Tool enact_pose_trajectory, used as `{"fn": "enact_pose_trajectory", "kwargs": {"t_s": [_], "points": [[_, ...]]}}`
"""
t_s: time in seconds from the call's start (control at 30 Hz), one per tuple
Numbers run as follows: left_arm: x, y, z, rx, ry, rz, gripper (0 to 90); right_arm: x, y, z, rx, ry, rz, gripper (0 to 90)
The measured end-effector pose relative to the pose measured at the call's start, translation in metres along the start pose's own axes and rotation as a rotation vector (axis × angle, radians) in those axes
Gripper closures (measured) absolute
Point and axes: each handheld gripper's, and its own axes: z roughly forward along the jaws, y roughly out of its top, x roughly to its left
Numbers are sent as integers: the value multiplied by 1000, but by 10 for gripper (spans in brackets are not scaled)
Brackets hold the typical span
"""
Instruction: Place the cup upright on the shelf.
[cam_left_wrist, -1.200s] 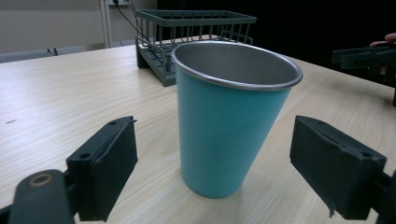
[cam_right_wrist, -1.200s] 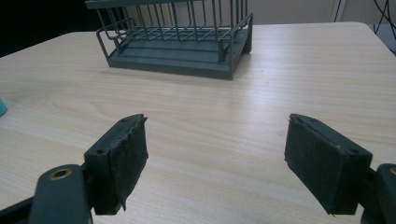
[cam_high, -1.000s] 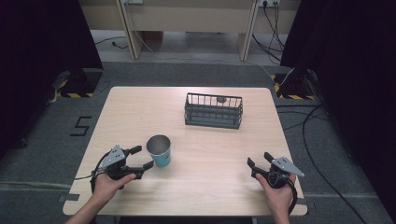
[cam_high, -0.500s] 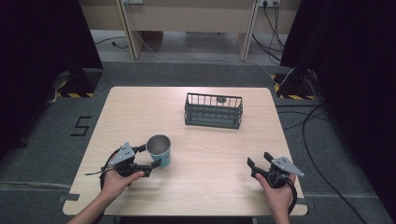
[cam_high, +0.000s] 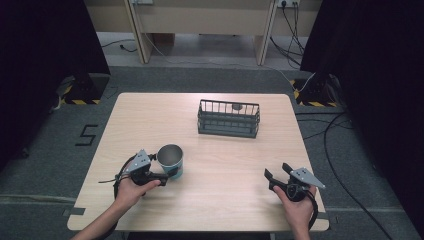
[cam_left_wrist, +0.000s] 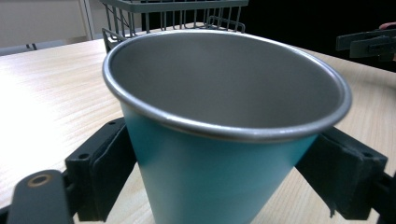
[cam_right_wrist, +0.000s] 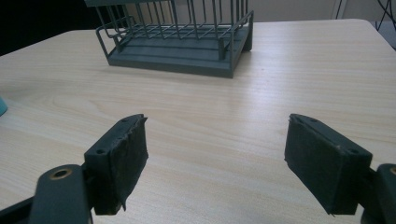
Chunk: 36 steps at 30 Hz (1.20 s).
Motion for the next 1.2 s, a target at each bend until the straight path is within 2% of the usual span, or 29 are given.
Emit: {"fn": "enact_pose_trajectory", "kwargs": {"t_s": [0.3, 0.77, 1.2], "points": [[0, 0, 8, 4, -10, 0, 143, 0, 0, 0, 1, -1, 7, 220], [-1, -1, 7, -11, -22, -6, 158, 0, 0, 0, 2, -4, 10, 221], [3, 13, 5, -48, -8, 0, 159, -1, 0, 0, 4, -3, 12, 223]]}}
